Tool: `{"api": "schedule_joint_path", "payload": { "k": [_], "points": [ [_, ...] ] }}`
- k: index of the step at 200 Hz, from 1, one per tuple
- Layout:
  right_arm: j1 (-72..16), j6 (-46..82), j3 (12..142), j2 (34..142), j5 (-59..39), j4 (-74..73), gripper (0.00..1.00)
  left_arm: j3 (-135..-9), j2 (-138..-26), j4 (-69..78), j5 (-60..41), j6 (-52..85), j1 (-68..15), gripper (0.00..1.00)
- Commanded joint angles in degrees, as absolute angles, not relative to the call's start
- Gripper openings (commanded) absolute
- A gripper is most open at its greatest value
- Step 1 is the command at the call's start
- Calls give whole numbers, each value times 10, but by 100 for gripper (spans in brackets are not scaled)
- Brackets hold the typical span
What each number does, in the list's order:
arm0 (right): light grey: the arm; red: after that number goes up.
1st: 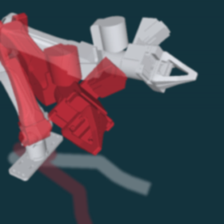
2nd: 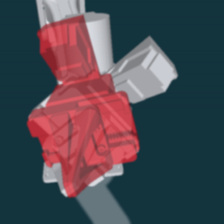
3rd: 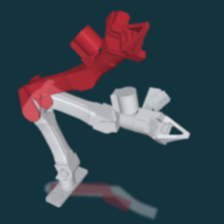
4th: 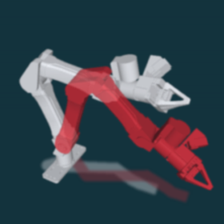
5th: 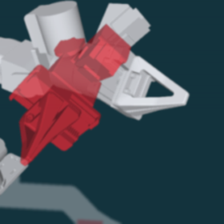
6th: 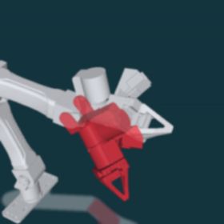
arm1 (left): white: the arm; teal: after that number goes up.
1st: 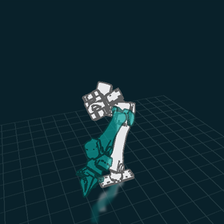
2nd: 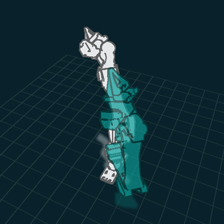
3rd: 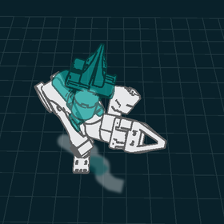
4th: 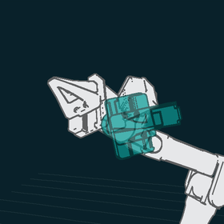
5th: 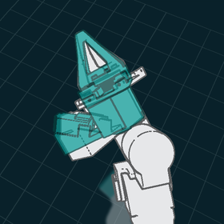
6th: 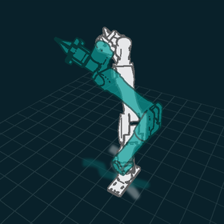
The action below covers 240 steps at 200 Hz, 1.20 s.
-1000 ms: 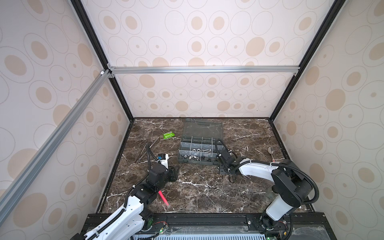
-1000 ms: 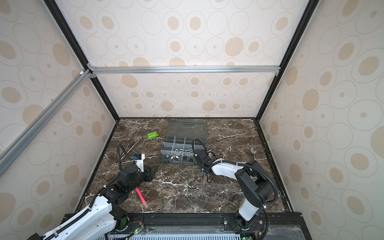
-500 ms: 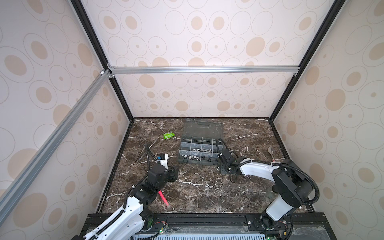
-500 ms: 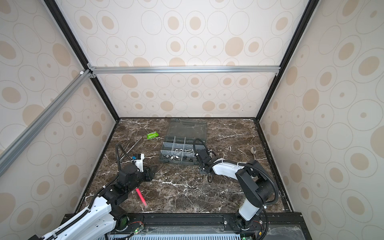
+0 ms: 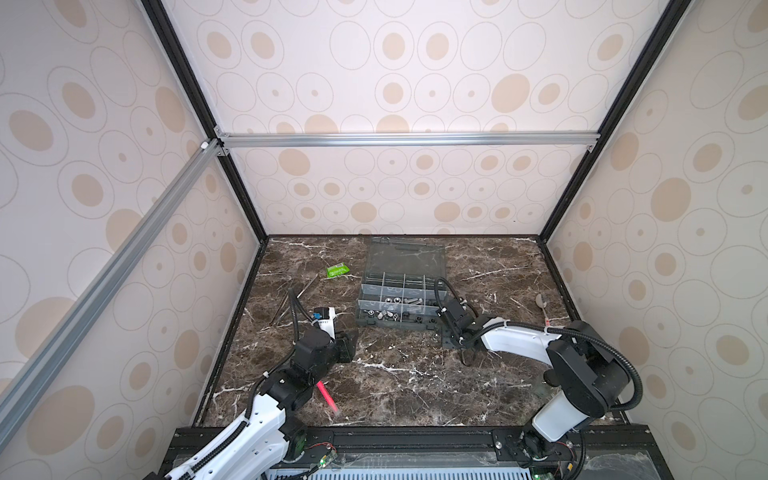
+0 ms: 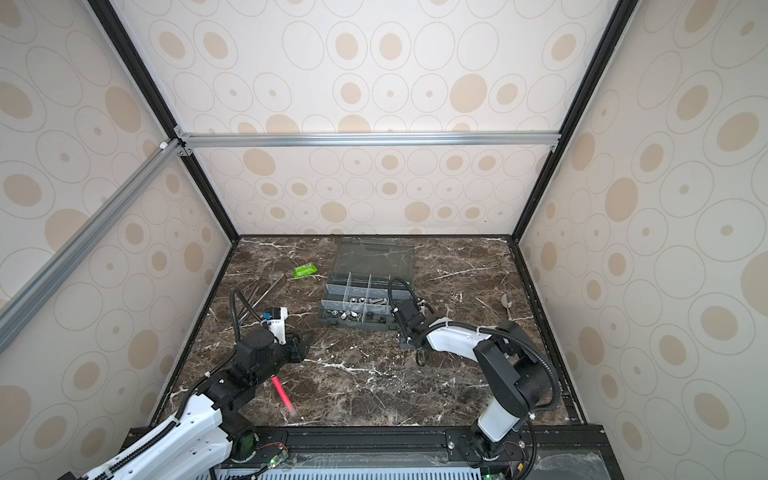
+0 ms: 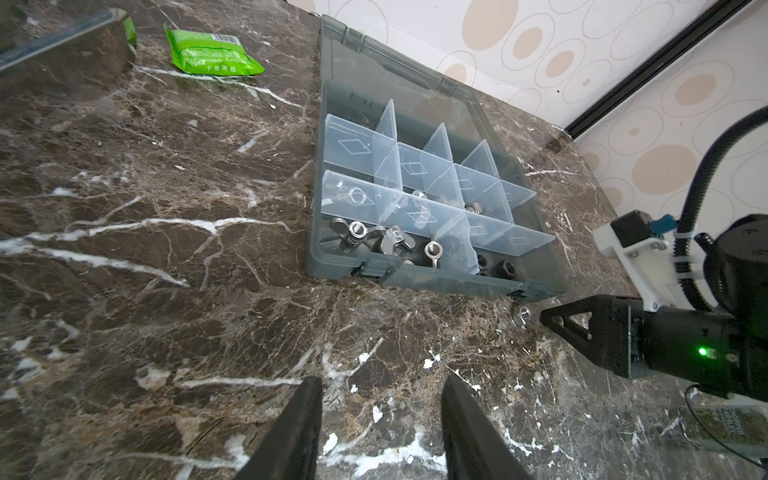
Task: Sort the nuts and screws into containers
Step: 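Carry the silver nut with the right gripper over the nut compartment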
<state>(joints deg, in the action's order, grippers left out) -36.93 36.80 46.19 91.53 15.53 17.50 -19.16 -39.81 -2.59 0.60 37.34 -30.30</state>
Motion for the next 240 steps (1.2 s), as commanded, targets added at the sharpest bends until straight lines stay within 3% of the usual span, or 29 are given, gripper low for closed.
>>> {"api": "schedule_joint_path", "payload": {
  "k": [1, 70, 147, 240],
  "points": [
    [-365, 367, 459, 870, 172, 213, 25, -187, -389, -42, 19, 386, -299, 47],
    [-364, 309, 574, 831, 169, 231, 26, -180, -369, -44, 23, 392, -299, 47],
    [-367, 284, 821, 1047, 61, 218, 26, -171, -359, -35, 12, 403, -298, 47],
    [-385, 313, 952, 1195, 3, 209, 27, -162, -354, -28, 5, 413, -298, 47]
  ]
}}
